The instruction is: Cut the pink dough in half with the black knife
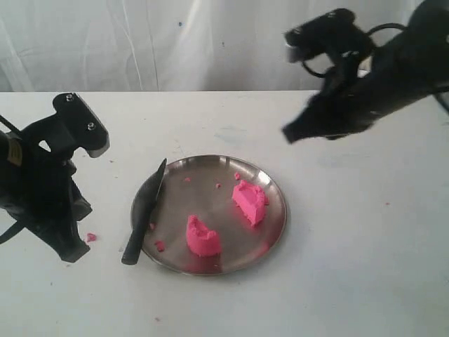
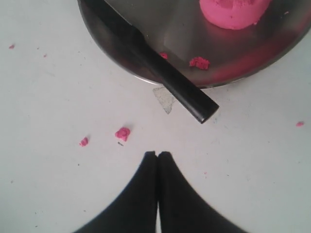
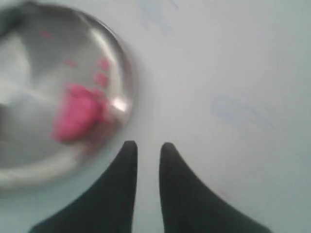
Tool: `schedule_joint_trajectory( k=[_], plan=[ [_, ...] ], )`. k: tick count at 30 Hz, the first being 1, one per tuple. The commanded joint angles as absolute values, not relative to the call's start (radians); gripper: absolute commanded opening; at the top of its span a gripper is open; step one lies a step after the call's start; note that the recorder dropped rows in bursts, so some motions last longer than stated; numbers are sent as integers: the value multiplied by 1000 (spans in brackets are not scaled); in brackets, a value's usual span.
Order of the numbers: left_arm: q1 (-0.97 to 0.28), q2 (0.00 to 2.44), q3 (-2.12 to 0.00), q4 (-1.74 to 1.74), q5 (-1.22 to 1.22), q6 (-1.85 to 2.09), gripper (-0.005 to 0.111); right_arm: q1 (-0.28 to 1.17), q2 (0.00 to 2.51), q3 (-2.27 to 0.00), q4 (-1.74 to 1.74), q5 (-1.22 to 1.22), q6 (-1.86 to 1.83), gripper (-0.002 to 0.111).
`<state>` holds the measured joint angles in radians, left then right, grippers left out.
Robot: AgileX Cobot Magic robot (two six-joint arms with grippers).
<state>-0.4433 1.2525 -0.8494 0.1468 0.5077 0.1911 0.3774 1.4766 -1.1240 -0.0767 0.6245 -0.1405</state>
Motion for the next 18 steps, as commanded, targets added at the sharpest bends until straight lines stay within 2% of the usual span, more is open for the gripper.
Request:
schedule_joint_trajectory(
  k=[1,3,5,8,12,14,18],
  plan=[
    [-442,1244,-851,135,526,179,0,233,1424,-1088,-700,909,316,7],
    [-442,1244,-851,135,526,179,0,167,1396,-1053,-741,927,511,4],
    [-442,1244,-849,135,538,179,0,123,1363,-1005,-684,889,558,1],
    [-442,1244,-849,137,551,179,0,119,1260,-872,-582,721,569,0],
    [-442,1244,-847,137,553,179,0,143,958,-607,-504,320,683,0],
    [-442,1244,-847,135,546,179,0,143,802,-516,-512,195,691,0],
    [-442,1244,-847,133,539,179,0,143,502,-397,-542,219,657,0]
  ],
)
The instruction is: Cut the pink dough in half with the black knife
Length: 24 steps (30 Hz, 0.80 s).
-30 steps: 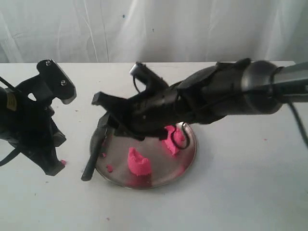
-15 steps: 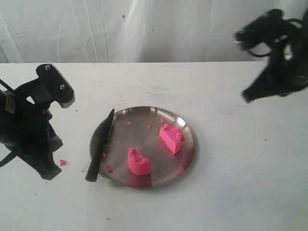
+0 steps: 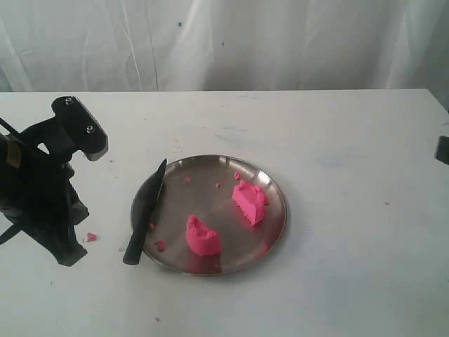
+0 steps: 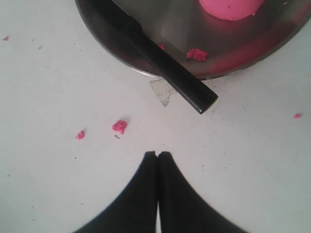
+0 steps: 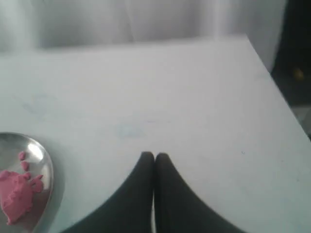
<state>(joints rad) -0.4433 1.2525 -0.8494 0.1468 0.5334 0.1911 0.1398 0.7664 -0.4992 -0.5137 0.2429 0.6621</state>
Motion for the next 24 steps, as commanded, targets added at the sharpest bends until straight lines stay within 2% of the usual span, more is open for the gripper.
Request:
schedule_joint_trajectory(
  k=[1,5,12,21,24],
  plan=[
    [-442,1244,-847,131,539,179,0,143,452,-388,-542,247,657,0],
    [-442,1244,-847,127,539,179,0,143,247,-381,-542,345,657,0],
    [-442,1244,-847,127,539,179,0,143,12,-381,-542,352,657,0],
    [-442,1244,-847,127,531,179,0,139,0,-346,-545,324,657,0],
    [-442,1244,-847,127,518,179,0,139,0,-298,-435,365,657,0]
  ],
)
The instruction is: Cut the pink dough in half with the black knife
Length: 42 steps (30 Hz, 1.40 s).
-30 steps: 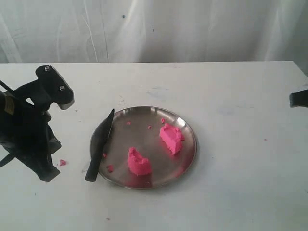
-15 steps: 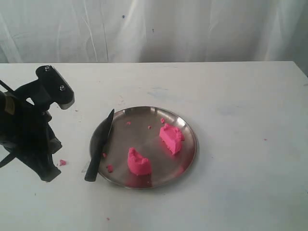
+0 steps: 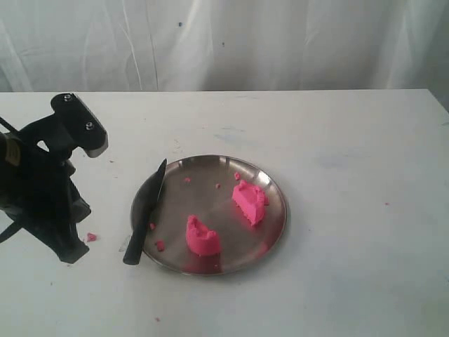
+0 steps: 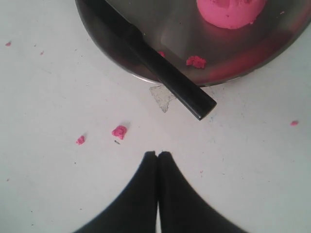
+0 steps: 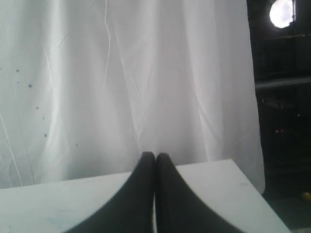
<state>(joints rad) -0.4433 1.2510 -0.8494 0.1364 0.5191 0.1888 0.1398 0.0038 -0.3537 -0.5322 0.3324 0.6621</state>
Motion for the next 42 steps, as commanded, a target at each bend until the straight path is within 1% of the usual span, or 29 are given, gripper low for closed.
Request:
schedule_joint_trajectory(
  k=[1,3,5,10,12,14,20,25,28,42],
  plan=[
    [-442,1244,-847,127,514,179,0,139,0,-282,-367,407,657,0],
    [-442,1244,-847,127,512,179,0,139,0,-246,-281,483,659,0],
    [-442,1244,-847,127,512,179,0,139,0,-195,-289,529,655,0],
    [-442,1244,-847,127,512,179,0,139,0,0,-333,463,623,0],
    [-442,1244,-849,129,516,179,0,135,0,0,-416,376,543,0],
    [-442,1244,-849,129,507,179,0,119,0,0,-433,350,503,0],
    [-442,1244,-849,129,497,179,0,28,0,0,-261,350,131,0],
    [-442,1244,-849,129,497,179,0,-37,0,0,-265,340,139,0],
    [-442,1244,-849,129,497,179,0,-40,0,0,-230,302,142,0],
    [-442,1244,-849,129,497,179,0,-40,0,0,-232,308,142,0]
  ],
)
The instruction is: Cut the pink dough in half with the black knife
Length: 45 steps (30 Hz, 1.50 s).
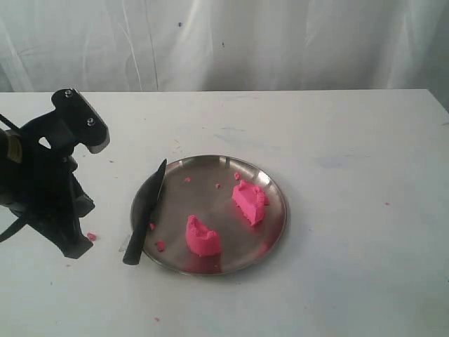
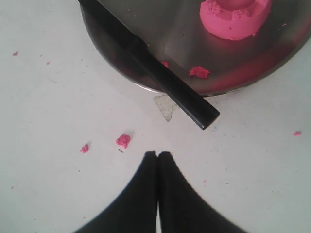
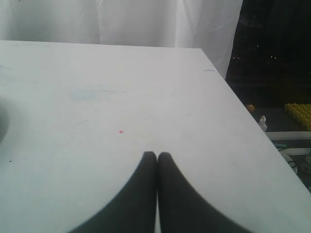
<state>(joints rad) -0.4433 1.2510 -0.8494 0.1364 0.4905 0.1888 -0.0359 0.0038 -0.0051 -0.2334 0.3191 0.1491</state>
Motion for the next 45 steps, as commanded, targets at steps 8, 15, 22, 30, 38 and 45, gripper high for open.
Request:
schedule_joint_trajectory(
  k=[8,15,22,30,38,45],
  plan=[
    [-418,1240,-849,127,491,179,0,-40,0,0,-232,308,142,0],
    [-127,1064,-849,96,479,179,0,-40,0,0,-232,310,142,0],
    [58,831,-849,251,464,179,0,-40,0,0,-232,310,142,0],
    [58,728,-849,304,464,179,0,-40,0,0,-232,307,142,0],
    [58,707,-786,295,404,179,0,-40,0,0,-232,309,142,0],
    [56,454,-522,224,314,179,0,-40,0,0,-232,307,142,0]
  ],
)
